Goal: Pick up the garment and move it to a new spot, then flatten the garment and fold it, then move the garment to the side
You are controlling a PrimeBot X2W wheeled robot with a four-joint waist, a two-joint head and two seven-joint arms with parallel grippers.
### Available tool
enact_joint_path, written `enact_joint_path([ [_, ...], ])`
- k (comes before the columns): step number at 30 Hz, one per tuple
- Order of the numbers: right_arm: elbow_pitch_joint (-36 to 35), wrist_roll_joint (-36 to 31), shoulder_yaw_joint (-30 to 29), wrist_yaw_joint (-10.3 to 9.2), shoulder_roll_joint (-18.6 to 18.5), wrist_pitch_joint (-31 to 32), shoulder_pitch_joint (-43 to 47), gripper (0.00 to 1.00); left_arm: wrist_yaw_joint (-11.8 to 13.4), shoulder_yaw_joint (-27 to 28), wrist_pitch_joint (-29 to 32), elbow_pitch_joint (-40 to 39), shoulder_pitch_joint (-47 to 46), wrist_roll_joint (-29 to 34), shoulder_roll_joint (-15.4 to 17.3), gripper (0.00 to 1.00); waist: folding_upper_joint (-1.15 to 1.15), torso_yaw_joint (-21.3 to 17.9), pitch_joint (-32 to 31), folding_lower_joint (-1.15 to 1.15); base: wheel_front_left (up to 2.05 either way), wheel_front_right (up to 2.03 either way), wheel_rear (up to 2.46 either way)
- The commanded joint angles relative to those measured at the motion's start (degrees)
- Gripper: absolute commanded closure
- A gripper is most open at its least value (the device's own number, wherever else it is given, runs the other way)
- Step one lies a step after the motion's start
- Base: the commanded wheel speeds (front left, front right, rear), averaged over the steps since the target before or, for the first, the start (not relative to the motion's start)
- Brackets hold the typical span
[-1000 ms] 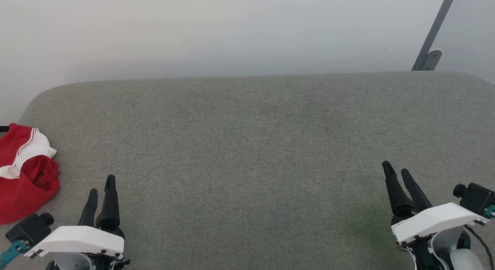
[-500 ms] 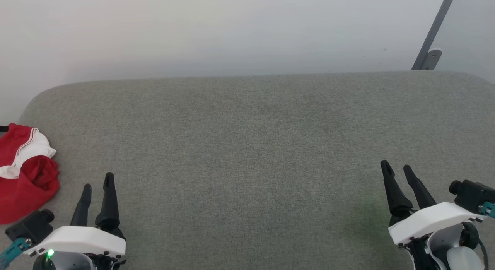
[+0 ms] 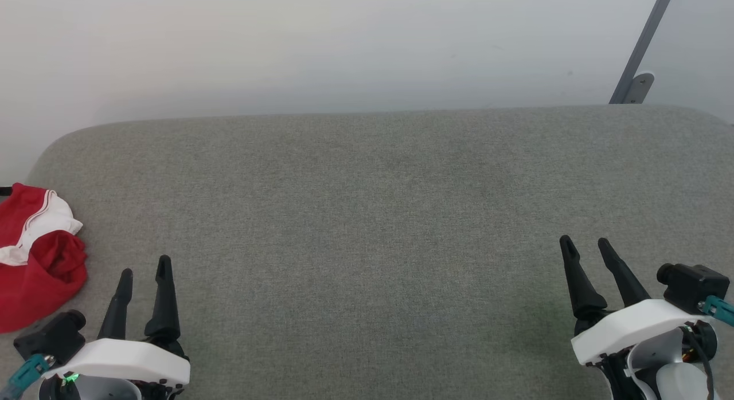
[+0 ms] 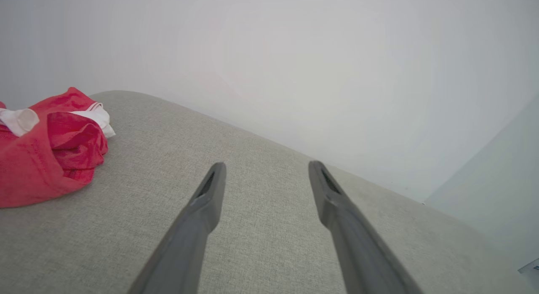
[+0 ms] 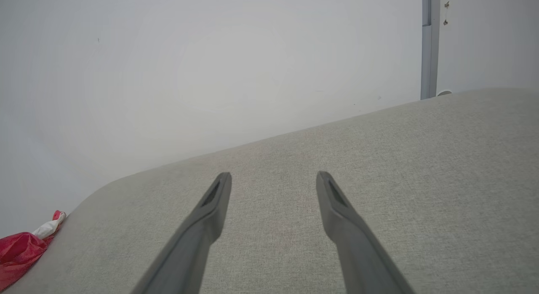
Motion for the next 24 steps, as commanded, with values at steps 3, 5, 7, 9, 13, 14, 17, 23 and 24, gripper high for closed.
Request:
enact_joint_path([
  [3, -0.6, -2.1, 0.1, 0.03, -0.5, -0.7, -1.0, 0.00, -0.2, -0.2, -0.8, -0.7, 0.0, 2.0, 0.8, 0.00, 0.00, 0.0, 0.0, 0.00, 0.00, 0.00, 0.00],
  [5, -0.7, -3.1, 0.1, 0.03, -0.5, -0.9, -1.1, 0.00, -0.1, -0.3, -1.0, -0.7, 0.1, 2.8, 0.9, 0.00, 0.00, 0.0, 0.1, 0.00, 0.00, 0.00, 0.00],
  [7, -0.8, -4.5, 0.2, 0.03, -0.6, -1.1, -1.1, 0.00, 0.0, -0.6, -1.4, -0.7, 0.2, 3.6, 1.1, 0.00, 0.00, -0.1, 0.1, 0.00, 0.00, 0.00, 0.00],
  [9, -0.9, -5.4, 0.2, 0.03, -0.7, -1.3, -1.1, 0.00, 0.1, -0.7, -1.6, -0.8, 0.3, 4.4, 1.2, 0.00, 0.00, -0.1, 0.1, 0.00, 0.00, 0.00, 0.00],
  [13, -1.1, -7.3, 0.4, 0.03, -0.8, -1.5, -1.0, 0.00, 0.2, -1.1, -2.1, -0.9, 0.4, 6.0, 1.5, 0.00, 0.00, -0.1, 0.1, 0.00, 0.00, 0.00, 0.00],
  [14, -1.2, -7.7, 0.4, 0.03, -0.8, -1.6, -1.1, 0.00, 0.3, -1.2, -2.2, -1.0, 0.4, 6.3, 1.6, 0.00, 0.00, -0.1, 0.1, 0.00, 0.00, 0.00, 0.00],
  [17, -1.3, -9.0, 0.5, 0.03, -0.9, -1.9, -1.1, 0.00, 0.3, -1.4, -2.6, -1.1, 0.5, 7.2, 2.0, 0.00, 0.00, -0.1, 0.1, 0.00, 0.00, 0.00, 0.00],
  [23, -1.6, -11.6, 0.6, 0.03, -1.0, -2.3, -1.0, 0.00, 0.5, -2.0, -3.2, -1.2, 0.7, 9.2, 2.6, 0.00, 0.00, -0.1, 0.1, 0.00, 0.00, 0.00, 0.00],
  [24, -1.7, -12.0, 0.6, 0.03, -1.0, -2.3, -1.0, 0.00, 0.5, -2.0, -3.3, -1.2, 0.7, 9.5, 2.7, 0.00, 0.00, -0.1, 0.2, 0.00, 0.00, 0.00, 0.00],
])
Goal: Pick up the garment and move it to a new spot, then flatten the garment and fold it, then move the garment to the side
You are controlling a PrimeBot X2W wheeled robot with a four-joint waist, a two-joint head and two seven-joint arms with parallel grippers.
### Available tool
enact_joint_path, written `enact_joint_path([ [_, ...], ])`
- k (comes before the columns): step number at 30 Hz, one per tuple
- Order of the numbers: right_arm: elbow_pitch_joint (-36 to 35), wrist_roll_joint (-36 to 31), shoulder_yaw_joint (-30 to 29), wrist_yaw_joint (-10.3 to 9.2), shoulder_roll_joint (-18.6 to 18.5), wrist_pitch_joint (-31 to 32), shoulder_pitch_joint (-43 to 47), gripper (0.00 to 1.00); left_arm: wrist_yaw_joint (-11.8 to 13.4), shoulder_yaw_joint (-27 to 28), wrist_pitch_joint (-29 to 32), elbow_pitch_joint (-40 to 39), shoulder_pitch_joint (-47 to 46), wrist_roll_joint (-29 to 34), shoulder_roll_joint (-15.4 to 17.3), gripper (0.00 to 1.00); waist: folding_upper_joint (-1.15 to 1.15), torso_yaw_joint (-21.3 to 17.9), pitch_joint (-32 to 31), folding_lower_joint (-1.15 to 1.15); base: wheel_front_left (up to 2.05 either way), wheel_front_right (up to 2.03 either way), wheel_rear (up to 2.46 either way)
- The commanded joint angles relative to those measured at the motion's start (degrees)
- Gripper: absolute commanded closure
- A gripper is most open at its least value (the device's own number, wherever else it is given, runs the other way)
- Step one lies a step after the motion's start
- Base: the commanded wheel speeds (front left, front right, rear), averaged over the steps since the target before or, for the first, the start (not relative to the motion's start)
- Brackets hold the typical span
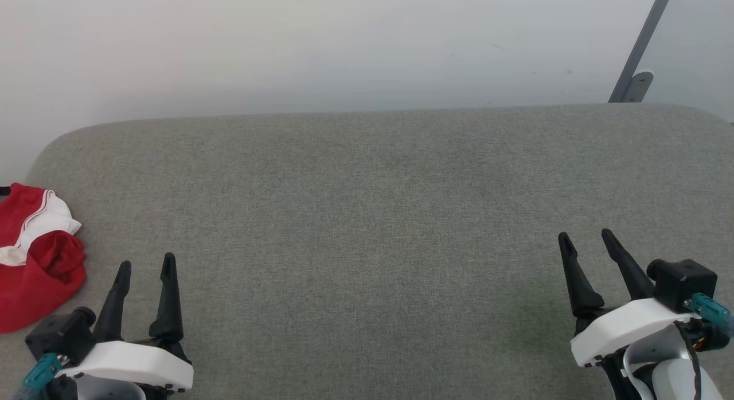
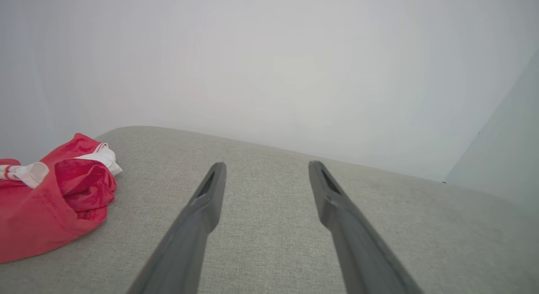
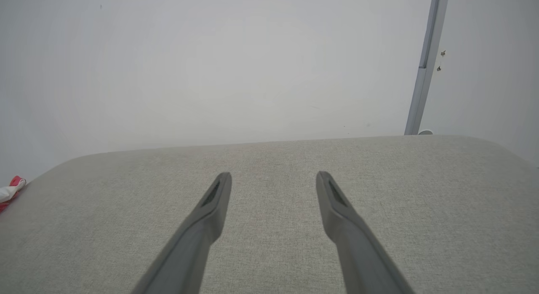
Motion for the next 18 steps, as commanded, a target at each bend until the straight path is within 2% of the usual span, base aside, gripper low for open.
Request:
enact_joint_path([
  [1, -0.6, -0.9, 0.2, 0.02, -0.1, -0.6, -0.7, 0.00, 0.1, -0.1, -0.4, -0.4, 0.4, 1.4, 0.6, 0.00, 0.00, 0.0, 0.0, 0.00, 0.00, 0.00, 0.00],
  [18, -1.5, -7.3, 0.6, 0.01, -0.3, -1.3, -0.5, 0.00, 0.6, -1.4, -2.0, -0.8, 0.7, 5.1, 1.9, 0.00, 0.00, -0.1, 0.2, 0.00, 0.00, 0.00, 0.00],
])
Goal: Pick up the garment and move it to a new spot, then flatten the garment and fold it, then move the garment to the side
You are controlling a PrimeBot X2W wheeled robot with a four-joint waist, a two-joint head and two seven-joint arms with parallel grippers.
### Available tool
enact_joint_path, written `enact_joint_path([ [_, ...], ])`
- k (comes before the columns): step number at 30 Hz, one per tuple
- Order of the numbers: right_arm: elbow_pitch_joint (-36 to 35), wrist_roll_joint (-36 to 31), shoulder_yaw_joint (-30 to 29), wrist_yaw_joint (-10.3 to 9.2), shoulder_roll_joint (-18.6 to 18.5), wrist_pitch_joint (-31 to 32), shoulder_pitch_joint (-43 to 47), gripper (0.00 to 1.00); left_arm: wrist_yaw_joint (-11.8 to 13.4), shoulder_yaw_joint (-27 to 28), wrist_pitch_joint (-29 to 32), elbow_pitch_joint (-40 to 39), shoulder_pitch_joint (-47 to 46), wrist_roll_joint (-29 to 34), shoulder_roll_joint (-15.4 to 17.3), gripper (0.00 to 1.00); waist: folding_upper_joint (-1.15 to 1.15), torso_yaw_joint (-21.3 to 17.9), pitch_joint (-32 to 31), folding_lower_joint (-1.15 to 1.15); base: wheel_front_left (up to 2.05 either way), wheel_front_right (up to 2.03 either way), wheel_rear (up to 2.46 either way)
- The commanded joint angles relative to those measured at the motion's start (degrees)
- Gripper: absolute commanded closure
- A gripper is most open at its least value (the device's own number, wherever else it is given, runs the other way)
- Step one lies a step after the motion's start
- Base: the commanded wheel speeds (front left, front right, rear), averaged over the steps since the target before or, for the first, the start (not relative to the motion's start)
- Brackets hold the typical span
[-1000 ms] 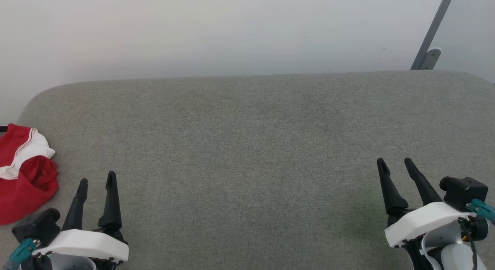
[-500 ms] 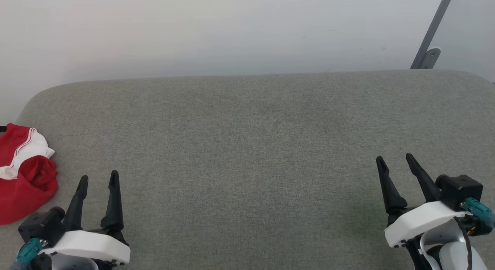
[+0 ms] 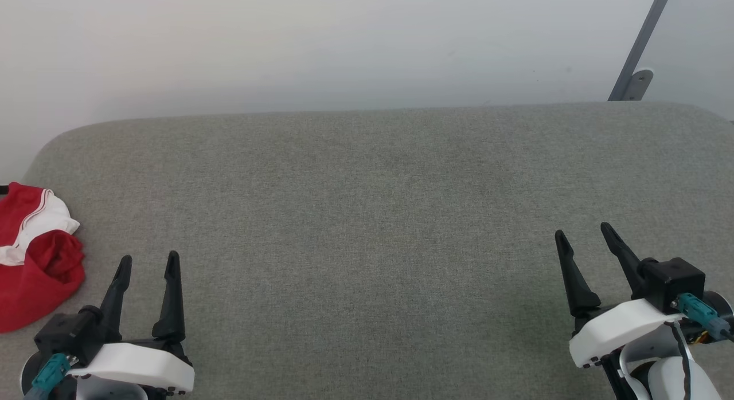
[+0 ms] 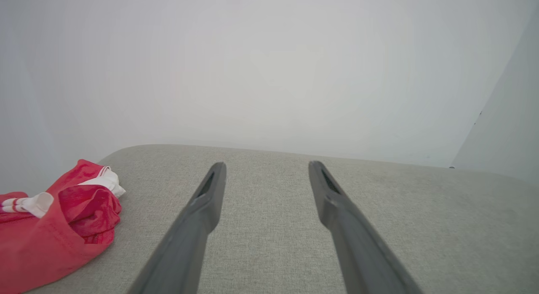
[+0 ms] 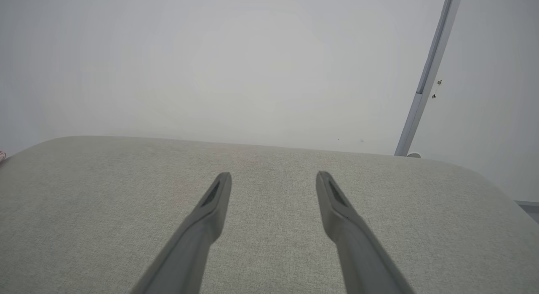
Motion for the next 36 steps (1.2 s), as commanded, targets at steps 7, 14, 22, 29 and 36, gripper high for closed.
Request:
enact_joint_path([
  [7, -0.7, -0.6, 0.0, 0.00, 0.0, -0.2, -0.2, 0.00, 0.3, -0.4, -0.5, -0.1, 0.4, 0.1, 0.5, 0.00, 0.00, 0.1, 0.0, 0.00, 0.00, 0.00, 0.00],
  [14, -1.0, -0.6, 0.5, 0.00, 0.0, 0.1, -0.1, 0.00, 0.3, -0.5, -0.3, 0.2, 0.1, -0.6, 0.5, 0.00, 0.00, 0.5, 0.0, 0.00, 0.00, 0.00, 0.00],
  [22, -0.5, 0.6, 4.2, 0.00, -1.2, 0.8, -1.0, 0.00, 2.7, 1.6, 0.3, 1.6, -1.1, -1.9, -0.1, 0.00, 0.00, 4.9, -0.8, 0.00, 0.00, 0.00, 0.00],
  [29, 0.4, 1.7, 7.7, -0.01, -1.7, 0.9, -2.3, 0.00, 4.3, 3.1, 0.8, 1.5, -0.6, -2.8, 0.4, 0.00, 0.00, 12.0, -1.8, 0.00, 0.00, 0.00, 0.00],
  [36, 1.3, 3.0, 10.8, -0.01, -2.0, 1.2, -3.2, 0.00, 5.4, 4.4, 1.4, 1.6, -0.4, -3.9, 0.8, 0.00, 0.00, 19.4, -2.6, 0.00, 0.00, 0.00, 0.00],
])
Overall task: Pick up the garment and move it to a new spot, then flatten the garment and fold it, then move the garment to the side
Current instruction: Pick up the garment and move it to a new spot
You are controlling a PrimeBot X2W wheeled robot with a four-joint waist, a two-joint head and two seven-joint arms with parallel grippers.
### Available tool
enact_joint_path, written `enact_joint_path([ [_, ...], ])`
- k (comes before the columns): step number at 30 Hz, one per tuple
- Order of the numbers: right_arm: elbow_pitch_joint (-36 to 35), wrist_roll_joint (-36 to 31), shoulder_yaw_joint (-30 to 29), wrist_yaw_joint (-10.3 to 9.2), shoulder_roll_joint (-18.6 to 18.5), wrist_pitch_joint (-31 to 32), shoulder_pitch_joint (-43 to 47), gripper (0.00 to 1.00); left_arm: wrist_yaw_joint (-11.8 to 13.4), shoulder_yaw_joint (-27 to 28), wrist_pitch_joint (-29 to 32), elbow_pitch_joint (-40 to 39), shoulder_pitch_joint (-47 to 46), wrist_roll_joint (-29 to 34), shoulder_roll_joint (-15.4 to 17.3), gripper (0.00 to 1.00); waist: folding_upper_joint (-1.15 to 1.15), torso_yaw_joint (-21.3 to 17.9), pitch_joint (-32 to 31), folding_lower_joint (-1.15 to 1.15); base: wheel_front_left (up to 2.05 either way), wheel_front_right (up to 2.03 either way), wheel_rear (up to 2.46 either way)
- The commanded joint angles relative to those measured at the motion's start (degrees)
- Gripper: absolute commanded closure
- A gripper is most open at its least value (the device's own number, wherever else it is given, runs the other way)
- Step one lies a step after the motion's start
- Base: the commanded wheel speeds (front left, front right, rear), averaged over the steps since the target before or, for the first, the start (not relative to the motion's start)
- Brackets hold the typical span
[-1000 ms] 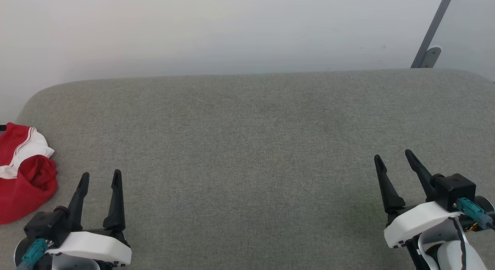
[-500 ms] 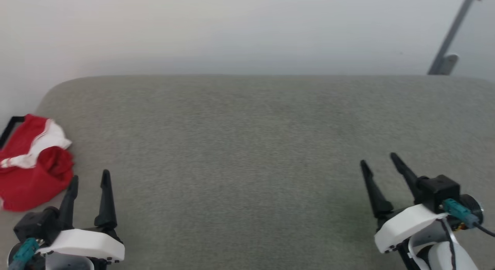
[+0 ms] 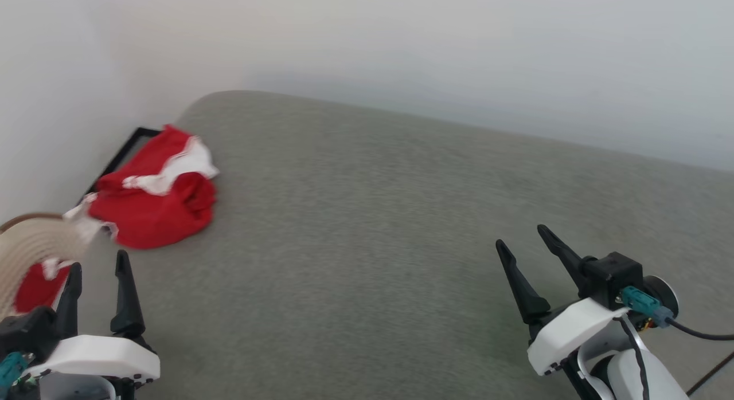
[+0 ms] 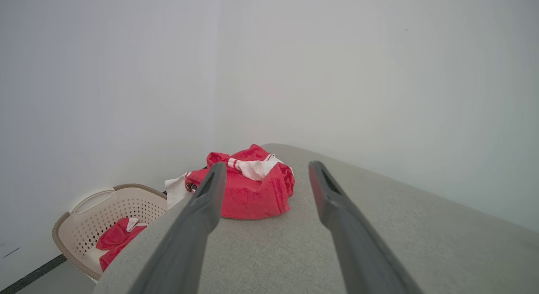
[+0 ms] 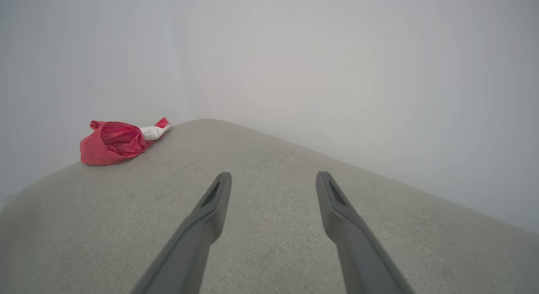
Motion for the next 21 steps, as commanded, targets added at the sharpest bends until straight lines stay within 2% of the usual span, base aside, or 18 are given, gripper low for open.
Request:
enact_joint_path([
  [1, 0.1, 0.5, 0.5, -0.02, -0.1, -0.1, -0.6, 0.00, 0.4, 0.3, 0.2, -0.1, 0.4, -0.6, 0.1, 0.00, 0.00, 4.1, -0.7, 0.00, 0.00, 0.00, 0.00],
  [8, 1.0, 1.2, 2.3, -0.02, -0.3, -0.6, -1.6, 0.00, 0.8, 0.9, 0.8, -0.2, 1.2, -1.4, 0.5, 0.00, 0.00, 9.4, -1.2, 0.00, 0.00, 0.00, 0.00],
  [21, 0.3, 0.4, -1.4, -0.02, 0.2, -0.6, -0.8, 0.00, -0.2, 0.1, 2.6, 1.4, -1.5, -2.9, 0.6, 0.00, 0.00, 13.1, 0.0, 0.00, 0.00, 0.00, 0.00],
])
